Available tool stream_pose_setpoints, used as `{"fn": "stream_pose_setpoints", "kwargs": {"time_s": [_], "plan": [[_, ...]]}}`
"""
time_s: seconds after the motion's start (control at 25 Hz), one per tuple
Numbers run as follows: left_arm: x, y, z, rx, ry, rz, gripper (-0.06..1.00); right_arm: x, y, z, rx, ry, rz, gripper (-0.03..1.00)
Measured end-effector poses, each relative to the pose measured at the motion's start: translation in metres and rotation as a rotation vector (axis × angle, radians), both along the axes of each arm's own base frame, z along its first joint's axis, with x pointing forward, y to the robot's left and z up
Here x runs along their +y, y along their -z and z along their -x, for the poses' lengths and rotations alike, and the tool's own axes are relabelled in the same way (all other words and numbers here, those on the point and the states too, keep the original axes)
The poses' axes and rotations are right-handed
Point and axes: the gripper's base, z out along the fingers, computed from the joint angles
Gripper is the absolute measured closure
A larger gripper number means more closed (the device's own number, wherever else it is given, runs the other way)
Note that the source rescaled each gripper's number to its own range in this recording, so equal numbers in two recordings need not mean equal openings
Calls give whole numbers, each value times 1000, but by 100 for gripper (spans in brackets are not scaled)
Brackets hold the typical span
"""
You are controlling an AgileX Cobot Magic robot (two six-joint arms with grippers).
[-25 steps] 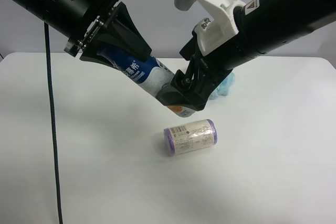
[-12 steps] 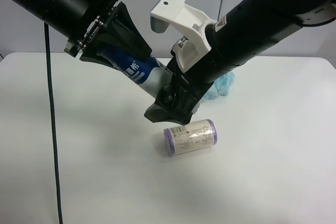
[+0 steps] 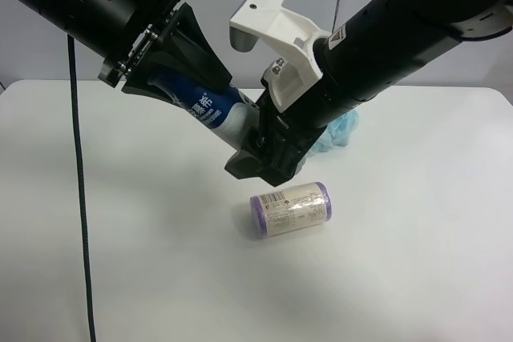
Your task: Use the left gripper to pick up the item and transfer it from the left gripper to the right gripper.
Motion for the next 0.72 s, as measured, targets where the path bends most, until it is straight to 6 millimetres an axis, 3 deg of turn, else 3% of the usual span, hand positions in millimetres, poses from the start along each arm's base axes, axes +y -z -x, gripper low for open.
{"fn": "stream_pose_setpoints", "kwargs": {"time_s": [0.36, 0.72], "plan": [[0, 0, 0, 0, 0, 1, 94, 0, 0, 0, -1, -4, 5, 94], [0, 0, 0, -1, -3, 2, 94, 0, 0, 0, -3, -6, 7, 96]]}}
